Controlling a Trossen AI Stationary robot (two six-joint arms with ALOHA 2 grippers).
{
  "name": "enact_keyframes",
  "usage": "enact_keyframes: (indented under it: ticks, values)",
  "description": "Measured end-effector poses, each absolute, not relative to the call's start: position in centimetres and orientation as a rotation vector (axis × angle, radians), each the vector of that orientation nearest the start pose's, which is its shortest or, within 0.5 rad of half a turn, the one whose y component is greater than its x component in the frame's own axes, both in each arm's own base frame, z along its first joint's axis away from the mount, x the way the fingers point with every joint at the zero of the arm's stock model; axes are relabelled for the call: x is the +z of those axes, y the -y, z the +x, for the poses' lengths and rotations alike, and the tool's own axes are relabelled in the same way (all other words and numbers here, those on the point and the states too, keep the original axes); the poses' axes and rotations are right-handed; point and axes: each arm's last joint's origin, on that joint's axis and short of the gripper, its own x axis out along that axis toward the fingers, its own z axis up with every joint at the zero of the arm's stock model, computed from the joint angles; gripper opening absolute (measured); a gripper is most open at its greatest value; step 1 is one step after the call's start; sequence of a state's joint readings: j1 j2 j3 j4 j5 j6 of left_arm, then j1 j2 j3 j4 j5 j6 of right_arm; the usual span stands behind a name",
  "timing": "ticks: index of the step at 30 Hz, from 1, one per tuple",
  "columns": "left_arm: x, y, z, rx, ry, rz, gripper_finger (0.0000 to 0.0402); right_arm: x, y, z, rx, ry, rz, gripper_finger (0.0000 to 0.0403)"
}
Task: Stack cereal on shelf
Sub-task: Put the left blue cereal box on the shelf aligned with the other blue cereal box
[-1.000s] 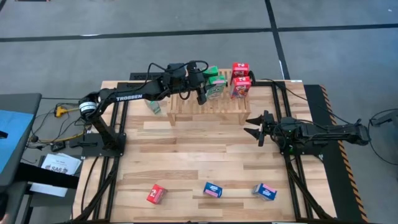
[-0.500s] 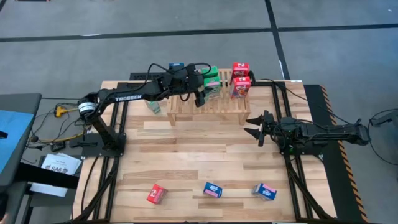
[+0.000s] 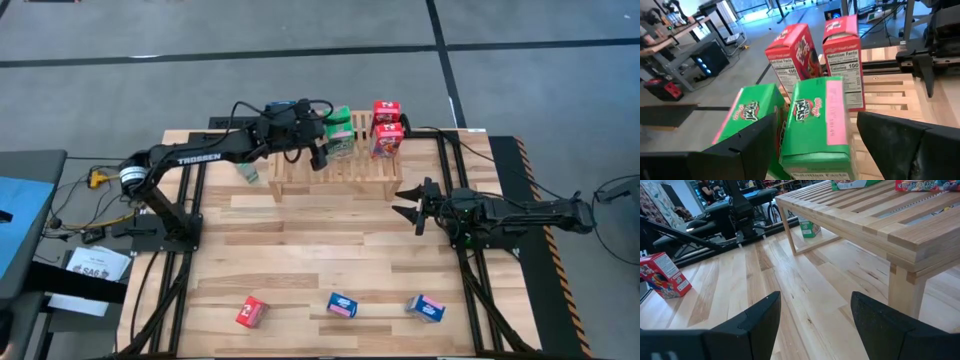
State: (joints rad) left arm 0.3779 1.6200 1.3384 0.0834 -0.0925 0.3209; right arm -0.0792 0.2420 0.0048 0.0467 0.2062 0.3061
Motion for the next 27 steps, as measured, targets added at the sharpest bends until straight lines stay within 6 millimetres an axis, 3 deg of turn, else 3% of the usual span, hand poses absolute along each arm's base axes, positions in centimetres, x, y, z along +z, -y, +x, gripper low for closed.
enact_keyframes:
  ticks: [8,15,27]
  values:
    - [35.2,-12.7,33.9,0.436,-0.311,0.323,0.0268,14.9,1.5,10.9,-0.311,-0.145,0.291,0.0266]
    - [36.5,-10.1,32.3,0.374,-0.362,0.344,0.0268,14.9,1.5,10.9,-0.311,-0.145,0.291,0.0266]
    - [35.4,-1.4,32.1,0.032,-0.513,0.346,0.0268,14.9,1.5,10.9,-0.311,-0.146,0.291,0.0266]
